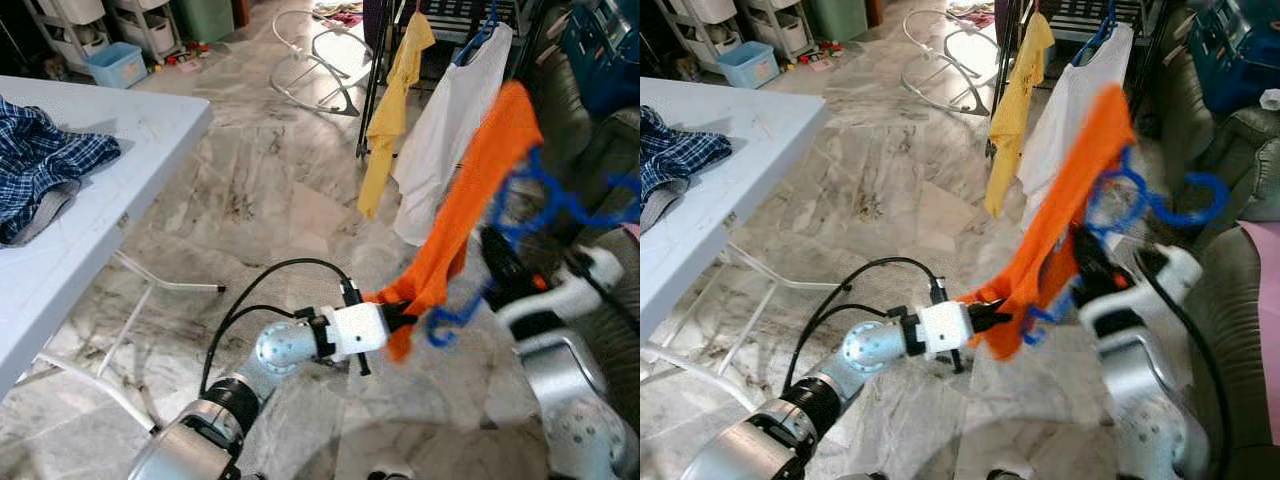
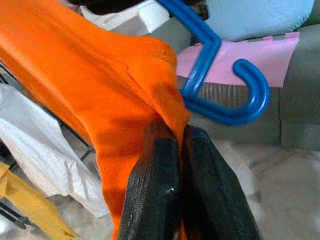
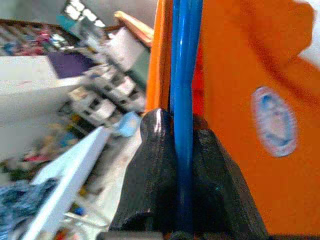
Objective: Hang hanger
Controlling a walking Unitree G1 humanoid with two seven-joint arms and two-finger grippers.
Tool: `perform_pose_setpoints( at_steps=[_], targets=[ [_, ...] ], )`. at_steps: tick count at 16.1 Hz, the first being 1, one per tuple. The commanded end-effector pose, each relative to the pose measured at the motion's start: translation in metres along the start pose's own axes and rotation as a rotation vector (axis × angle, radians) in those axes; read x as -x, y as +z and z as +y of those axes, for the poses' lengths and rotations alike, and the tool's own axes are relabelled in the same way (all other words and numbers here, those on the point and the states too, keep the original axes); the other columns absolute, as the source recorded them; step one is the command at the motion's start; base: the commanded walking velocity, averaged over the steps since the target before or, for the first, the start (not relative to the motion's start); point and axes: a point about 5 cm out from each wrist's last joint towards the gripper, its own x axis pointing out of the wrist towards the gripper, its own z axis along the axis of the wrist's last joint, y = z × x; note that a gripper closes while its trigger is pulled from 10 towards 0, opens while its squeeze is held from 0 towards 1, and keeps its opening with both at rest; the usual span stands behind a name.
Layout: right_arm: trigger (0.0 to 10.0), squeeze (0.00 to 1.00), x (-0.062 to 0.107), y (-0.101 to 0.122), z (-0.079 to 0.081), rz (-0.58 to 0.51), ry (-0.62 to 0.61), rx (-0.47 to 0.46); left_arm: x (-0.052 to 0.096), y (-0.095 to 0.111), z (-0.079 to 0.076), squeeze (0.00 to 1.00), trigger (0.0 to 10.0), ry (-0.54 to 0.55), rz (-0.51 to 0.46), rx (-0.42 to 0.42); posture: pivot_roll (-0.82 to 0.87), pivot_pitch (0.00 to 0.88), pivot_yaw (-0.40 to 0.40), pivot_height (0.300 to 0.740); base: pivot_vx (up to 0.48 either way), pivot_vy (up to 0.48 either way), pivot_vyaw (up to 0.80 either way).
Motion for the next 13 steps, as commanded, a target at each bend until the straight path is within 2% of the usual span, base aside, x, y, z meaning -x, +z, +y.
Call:
perform_pose_setpoints(
  at_steps=[1,3,5,6,7,9,11,12,13],
  targets=[
    [10.0,0.0,-0.002,0.007,0.017,-0.019,0.058,-0.005,0.0,-0.005,-0.007,0.0,10.0,-0.026,0.032,0.003,-0.02,0.092,-0.03,0.74,0.0,0.0,0.0],
    [10.0,0.0,-0.005,0.01,0.029,-0.034,0.093,-0.065,0.0,-0.007,-0.011,0.0,10.0,-0.032,0.054,-0.01,-0.02,0.09,-0.032,0.74,0.0,0.0,0.0],
    [10.0,0.0,-0.002,0.004,0.036,0.026,0.147,-0.022,0.003,-0.012,-0.015,0.0,10.0,-0.05,0.085,-0.014,-0.03,0.09,-0.033,0.74,0.0,0.0,0.0],
    [10.0,0.0,0.002,0.0,0.042,0.075,0.208,-0.019,0.004,-0.013,-0.016,0.0,10.0,-0.056,0.097,-0.023,-0.03,0.09,-0.034,0.74,0.0,0.0,0.0],
    [10.0,0.0,0.013,-0.013,0.044,0.187,0.245,0.048,0.007,-0.016,-0.009,0.0,10.0,-0.004,0.135,-0.084,-0.03,0.09,-0.037,0.74,0.0,0.0,0.0],
    [10.0,0.0,0.017,-0.017,0.029,0.213,0.167,0.053,0.008,-0.016,-0.003,0.0,10.0,0.039,0.143,-0.094,-0.03,0.091,-0.039,0.74,0.0,0.0,0.0],
    [10.0,0.0,0.033,-0.021,-0.015,0.305,-0.012,0.201,0.01,-0.016,0.006,0.0,10.0,0.08,0.155,-0.138,-0.02,0.097,-0.036,0.74,0.0,0.0,0.0],
    [10.0,0.0,0.036,-0.016,-0.034,0.326,-0.096,0.35,0.012,-0.017,0.006,0.0,10.0,0.079,0.158,-0.148,-0.02,0.099,-0.035,0.74,0.0,0.0,0.0],
    [10.0,0.0,0.035,-0.009,-0.042,0.305,-0.148,0.417,0.013,-0.018,0.004,0.0,10.0,0.07,0.162,-0.151,-0.03,0.1,-0.032,0.74,0.0,0.0,0.0]
  ],
)
